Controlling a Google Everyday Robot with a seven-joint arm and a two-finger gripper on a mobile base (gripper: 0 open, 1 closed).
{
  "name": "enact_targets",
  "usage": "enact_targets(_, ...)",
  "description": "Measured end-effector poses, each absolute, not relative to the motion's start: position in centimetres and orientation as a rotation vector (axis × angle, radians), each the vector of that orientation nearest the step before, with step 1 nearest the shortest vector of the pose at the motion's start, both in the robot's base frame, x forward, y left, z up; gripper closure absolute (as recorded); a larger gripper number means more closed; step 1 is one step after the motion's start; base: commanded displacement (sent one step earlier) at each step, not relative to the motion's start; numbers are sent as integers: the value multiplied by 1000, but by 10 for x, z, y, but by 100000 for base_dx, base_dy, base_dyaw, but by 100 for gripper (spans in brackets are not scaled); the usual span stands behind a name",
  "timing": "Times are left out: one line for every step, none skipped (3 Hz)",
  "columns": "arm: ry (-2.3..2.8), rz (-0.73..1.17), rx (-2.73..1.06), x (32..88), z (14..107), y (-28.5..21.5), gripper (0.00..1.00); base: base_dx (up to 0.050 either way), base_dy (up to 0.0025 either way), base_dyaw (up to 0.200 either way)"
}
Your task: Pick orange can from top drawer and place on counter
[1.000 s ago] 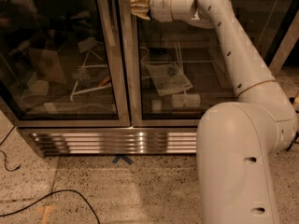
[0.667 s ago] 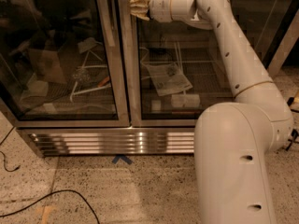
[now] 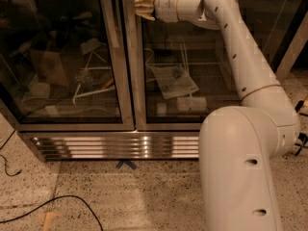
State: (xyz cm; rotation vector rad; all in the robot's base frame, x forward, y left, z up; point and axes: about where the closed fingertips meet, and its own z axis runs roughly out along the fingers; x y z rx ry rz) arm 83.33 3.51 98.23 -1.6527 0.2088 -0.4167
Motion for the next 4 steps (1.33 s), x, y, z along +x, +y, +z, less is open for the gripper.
enact_targets(193, -406, -1644, 833, 984, 36, 100, -4902, 5, -35)
enact_targets(193, -406, -1644, 833, 984, 36, 100, -4898, -1, 7)
enact_targets(192, -406, -1644, 836, 984, 33, 100, 0, 0, 0)
enact_targets(192, -406, -1644, 846, 983, 28, 100, -4999, -1, 16)
